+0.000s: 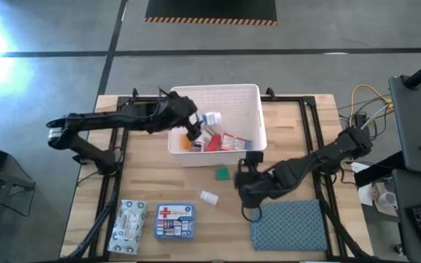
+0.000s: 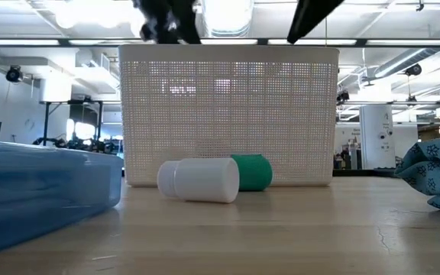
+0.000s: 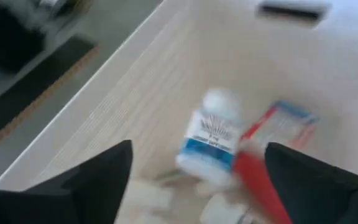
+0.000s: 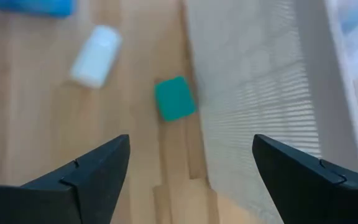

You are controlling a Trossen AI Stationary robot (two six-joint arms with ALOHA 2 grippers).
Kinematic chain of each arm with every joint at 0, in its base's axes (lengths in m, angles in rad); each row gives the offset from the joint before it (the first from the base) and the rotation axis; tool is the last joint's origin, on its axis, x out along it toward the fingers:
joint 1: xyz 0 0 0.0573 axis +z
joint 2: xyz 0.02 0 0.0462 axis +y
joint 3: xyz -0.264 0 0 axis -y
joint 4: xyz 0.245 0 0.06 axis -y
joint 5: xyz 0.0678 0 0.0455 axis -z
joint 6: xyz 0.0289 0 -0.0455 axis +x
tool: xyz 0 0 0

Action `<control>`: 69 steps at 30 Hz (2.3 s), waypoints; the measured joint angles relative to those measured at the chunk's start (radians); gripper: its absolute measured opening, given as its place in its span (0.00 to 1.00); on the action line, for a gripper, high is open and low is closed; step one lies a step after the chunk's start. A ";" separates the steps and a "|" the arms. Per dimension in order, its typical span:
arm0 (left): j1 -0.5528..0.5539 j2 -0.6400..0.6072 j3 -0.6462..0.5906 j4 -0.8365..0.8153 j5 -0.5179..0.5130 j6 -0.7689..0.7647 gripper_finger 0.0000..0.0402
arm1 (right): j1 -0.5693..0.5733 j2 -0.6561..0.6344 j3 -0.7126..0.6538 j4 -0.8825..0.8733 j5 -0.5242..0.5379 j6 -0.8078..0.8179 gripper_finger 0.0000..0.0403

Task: Pick & place medical supplies in basket/bin
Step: Put the green bandage into the white bin

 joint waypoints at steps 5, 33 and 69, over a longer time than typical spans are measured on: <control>-0.009 -0.003 0.068 -0.122 0.009 -0.007 0.96 | 0.067 0.000 -0.014 -0.022 -0.002 -0.057 0.82; -0.752 -0.136 -0.066 -0.252 -0.165 -0.854 0.97 | -0.161 0.250 -0.338 0.717 -0.121 -0.313 0.81; -0.793 -0.136 -0.079 -0.213 -0.169 -0.929 0.97 | -0.190 0.267 -0.172 0.434 -0.190 -0.100 0.19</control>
